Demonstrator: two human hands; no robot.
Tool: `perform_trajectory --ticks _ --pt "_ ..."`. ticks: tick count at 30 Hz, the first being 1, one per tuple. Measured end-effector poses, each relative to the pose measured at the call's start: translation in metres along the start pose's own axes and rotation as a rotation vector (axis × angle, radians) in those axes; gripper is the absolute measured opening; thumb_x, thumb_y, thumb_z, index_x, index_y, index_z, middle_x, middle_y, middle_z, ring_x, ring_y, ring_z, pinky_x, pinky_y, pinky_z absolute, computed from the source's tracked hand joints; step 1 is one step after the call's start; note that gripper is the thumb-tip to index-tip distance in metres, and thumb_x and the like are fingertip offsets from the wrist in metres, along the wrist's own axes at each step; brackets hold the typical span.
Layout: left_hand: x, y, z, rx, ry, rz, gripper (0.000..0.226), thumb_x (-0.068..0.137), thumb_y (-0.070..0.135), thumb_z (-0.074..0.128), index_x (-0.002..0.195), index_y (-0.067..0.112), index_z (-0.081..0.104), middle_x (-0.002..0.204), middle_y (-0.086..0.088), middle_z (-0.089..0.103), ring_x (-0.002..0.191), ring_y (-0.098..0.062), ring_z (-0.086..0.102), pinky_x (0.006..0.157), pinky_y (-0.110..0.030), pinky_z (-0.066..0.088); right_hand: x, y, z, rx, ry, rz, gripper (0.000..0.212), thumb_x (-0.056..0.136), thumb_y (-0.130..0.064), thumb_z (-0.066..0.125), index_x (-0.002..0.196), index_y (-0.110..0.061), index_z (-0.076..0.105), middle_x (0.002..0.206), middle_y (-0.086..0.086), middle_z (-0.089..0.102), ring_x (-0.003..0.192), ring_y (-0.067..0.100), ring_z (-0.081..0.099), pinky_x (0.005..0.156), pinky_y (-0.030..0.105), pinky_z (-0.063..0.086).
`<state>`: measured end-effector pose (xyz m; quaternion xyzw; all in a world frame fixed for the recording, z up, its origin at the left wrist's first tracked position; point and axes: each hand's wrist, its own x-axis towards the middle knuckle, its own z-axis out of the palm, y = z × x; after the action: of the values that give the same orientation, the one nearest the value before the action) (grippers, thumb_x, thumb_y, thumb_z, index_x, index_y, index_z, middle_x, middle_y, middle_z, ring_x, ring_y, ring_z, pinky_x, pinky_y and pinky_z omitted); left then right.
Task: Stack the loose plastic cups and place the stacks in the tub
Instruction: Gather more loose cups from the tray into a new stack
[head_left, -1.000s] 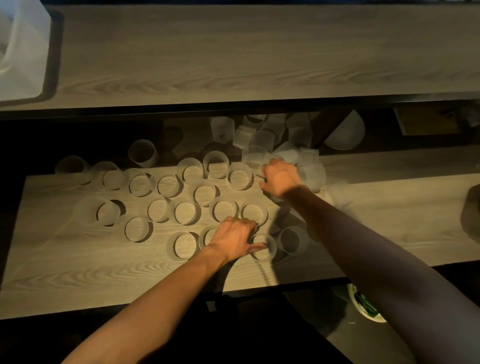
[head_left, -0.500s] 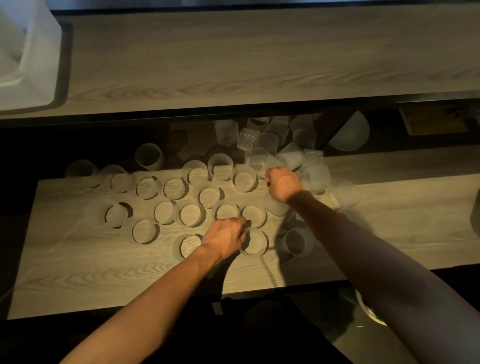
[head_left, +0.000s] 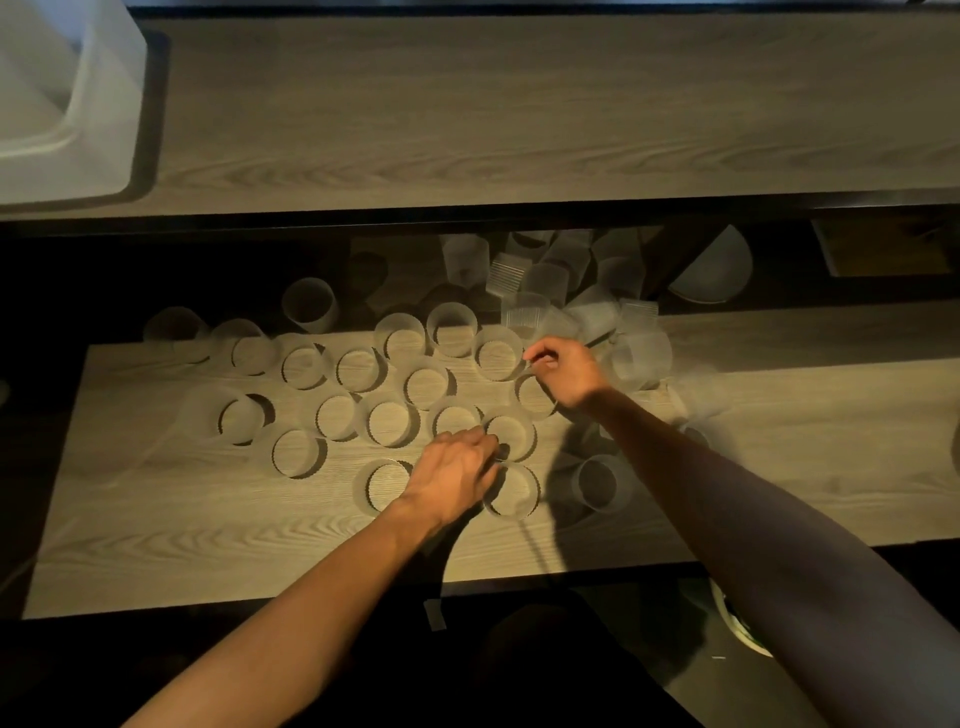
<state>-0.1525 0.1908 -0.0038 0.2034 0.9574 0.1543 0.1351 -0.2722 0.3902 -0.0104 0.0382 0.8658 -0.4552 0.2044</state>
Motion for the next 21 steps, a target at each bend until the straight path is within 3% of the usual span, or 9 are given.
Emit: perform_trajectory --ticks 6,9,11,15,18,21 --pt "0.002 0.009 0.004 -0.004 -0.183 0.204 0.052 0.095 0.063 0.048 0.12 0.019 0.062 0.112 0.001 0.058 0.1 -0.02 0.058 0.096 -0.036 0.045 0.0 -0.004 -0.004 -0.558 0.019 -0.216 0.003 0.092 -0.027 0.064 0.094 -0.028 0.063 0.101 -0.009 0.052 0.102 0.016 0.053 0.088 0.032 0.042" --pt "0.003 0.016 0.011 0.1 -0.242 0.261 0.062 0.09 0.07 0.049 0.125 0.019 0.059 0.117 0.0 0.056 0.109 -0.019 0.054 0.098 -0.034 0.038 -0.008 -0.005 -0.004 -0.753 -0.094 -0.217 0.02 0.088 -0.045 0.065 0.089 -0.026 0.057 0.103 -0.005 0.047 0.101 0.017 0.047 0.084 0.033 0.039" --pt "0.003 0.019 0.015 0.123 -0.255 0.283 0.063 0.088 0.069 0.055 0.123 0.017 0.06 0.12 0.0 0.056 0.112 -0.019 0.052 0.099 -0.034 0.035 -0.011 -0.005 -0.003 -0.841 -0.115 -0.183 0.029 0.088 -0.052 0.064 0.09 -0.023 0.058 0.109 -0.003 0.045 0.102 0.016 0.043 0.089 0.037 0.041" --pt "0.002 0.023 0.019 0.118 -0.274 0.296 0.053 0.091 0.059 0.058 0.123 0.018 0.062 0.126 0.0 0.056 0.118 -0.02 0.051 0.102 -0.033 0.032 -0.013 0.0 -0.002 -0.778 -0.078 -0.146 0.033 0.087 -0.055 0.064 0.094 -0.023 0.059 0.117 0.001 0.05 0.108 0.02 0.05 0.093 0.04 0.045" --pt "-0.001 0.023 0.019 0.105 -0.294 0.273 0.048 0.094 0.058 0.054 0.121 0.018 0.062 0.126 0.0 0.055 0.119 -0.02 0.051 0.104 -0.035 0.033 -0.014 0.004 0.0 -0.775 -0.076 -0.135 0.047 0.084 -0.061 0.065 0.109 -0.021 0.062 0.121 0.004 0.052 0.109 0.023 0.052 0.093 0.039 0.046" --pt "-0.001 0.024 0.016 0.067 -0.3 0.238 0.05 0.095 0.061 0.049 0.123 0.02 0.061 0.124 0.001 0.057 0.118 -0.019 0.052 0.106 -0.035 0.033 -0.015 0.008 -0.001 -0.647 -0.037 -0.081 0.046 0.085 -0.053 0.069 0.114 -0.018 0.061 0.121 0.006 0.054 0.105 0.022 0.054 0.09 0.037 0.048"
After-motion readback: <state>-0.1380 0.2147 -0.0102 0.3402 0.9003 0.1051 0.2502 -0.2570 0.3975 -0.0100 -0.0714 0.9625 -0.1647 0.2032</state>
